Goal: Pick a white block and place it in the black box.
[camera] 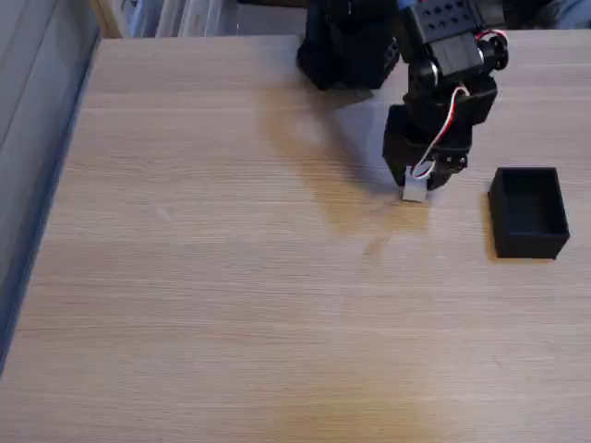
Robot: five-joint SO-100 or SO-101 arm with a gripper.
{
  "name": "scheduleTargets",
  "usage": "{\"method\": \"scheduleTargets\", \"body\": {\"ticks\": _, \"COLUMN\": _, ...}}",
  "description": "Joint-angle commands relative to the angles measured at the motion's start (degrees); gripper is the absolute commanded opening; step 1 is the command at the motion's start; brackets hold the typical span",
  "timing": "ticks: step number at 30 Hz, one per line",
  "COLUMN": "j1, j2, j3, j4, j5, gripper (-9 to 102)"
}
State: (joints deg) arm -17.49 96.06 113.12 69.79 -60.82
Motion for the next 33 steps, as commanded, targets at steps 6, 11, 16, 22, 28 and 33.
{"method": "scheduleTargets", "body": {"ticks": 6, "j1": 0.7, "j2": 23.6, "j3": 8.6, "j4": -0.4, "j5": -10.5, "gripper": 0}}
{"method": "scheduleTargets", "body": {"ticks": 11, "j1": -3.9, "j2": 36.1, "j3": 14.2, "j4": -2.3, "j5": -16.7, "gripper": 0}}
{"method": "scheduleTargets", "body": {"ticks": 16, "j1": -11.8, "j2": 41.3, "j3": 12.9, "j4": -3.0, "j5": -19.7, "gripper": 0}}
{"method": "scheduleTargets", "body": {"ticks": 22, "j1": -21.6, "j2": 36.3, "j3": 3.0, "j4": -3.3, "j5": -19.4, "gripper": 0}}
{"method": "scheduleTargets", "body": {"ticks": 28, "j1": -24.6, "j2": 23.6, "j3": -8.3, "j4": -5.5, "j5": -18.4, "gripper": 0}}
{"method": "scheduleTargets", "body": {"ticks": 33, "j1": -22.1, "j2": 15.8, "j3": -12.7, "j4": -7.2, "j5": -18.4, "gripper": 0}}
